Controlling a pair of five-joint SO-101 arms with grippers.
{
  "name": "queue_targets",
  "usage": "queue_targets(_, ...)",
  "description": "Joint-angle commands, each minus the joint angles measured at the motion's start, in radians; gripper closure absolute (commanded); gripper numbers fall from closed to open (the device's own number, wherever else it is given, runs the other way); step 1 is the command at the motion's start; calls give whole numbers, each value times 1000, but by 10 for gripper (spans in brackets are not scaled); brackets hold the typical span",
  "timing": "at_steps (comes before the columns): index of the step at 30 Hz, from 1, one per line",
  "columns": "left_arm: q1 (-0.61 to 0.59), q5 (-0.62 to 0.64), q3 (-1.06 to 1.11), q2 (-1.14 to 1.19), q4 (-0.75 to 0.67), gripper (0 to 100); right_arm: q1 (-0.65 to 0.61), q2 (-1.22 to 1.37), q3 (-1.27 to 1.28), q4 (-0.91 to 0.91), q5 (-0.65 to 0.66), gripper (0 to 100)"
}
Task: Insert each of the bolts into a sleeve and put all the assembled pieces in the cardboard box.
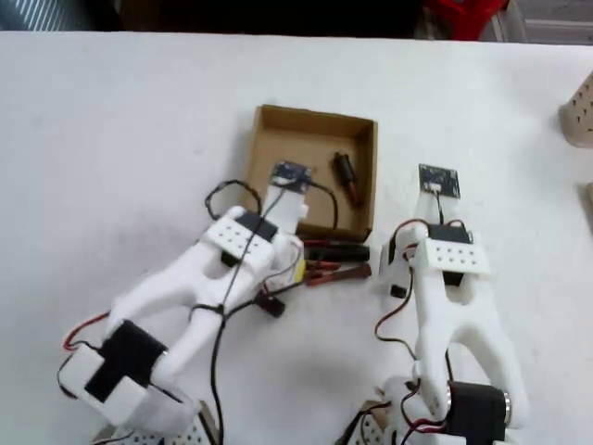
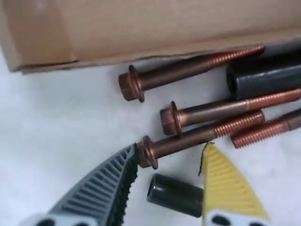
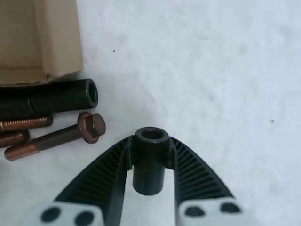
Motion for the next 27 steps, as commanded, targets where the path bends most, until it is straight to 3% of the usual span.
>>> queue_targets(1, -1, -17, -17, 44, 14, 883, -10, -4, -9, -8, 12, 981)
queue_targets(3, -1, -60, -18, 36, 14, 986, -10, -4, -9, -8, 12, 981)
queue_targets(9, -1, -91, 6, -7, 15, 981, -10, -4, -9, -10, 12, 981)
queue_targets(18, -54, -130, 9, -133, 40, 890, -10, -4, -9, -21, 12, 981)
queue_targets(24, -42, -147, 64, -229, 43, 832, -30, -4, -8, -18, 12, 981)
queue_targets(27, 7, -92, 103, -277, 43, 803, -30, -4, -8, -18, 12, 981)
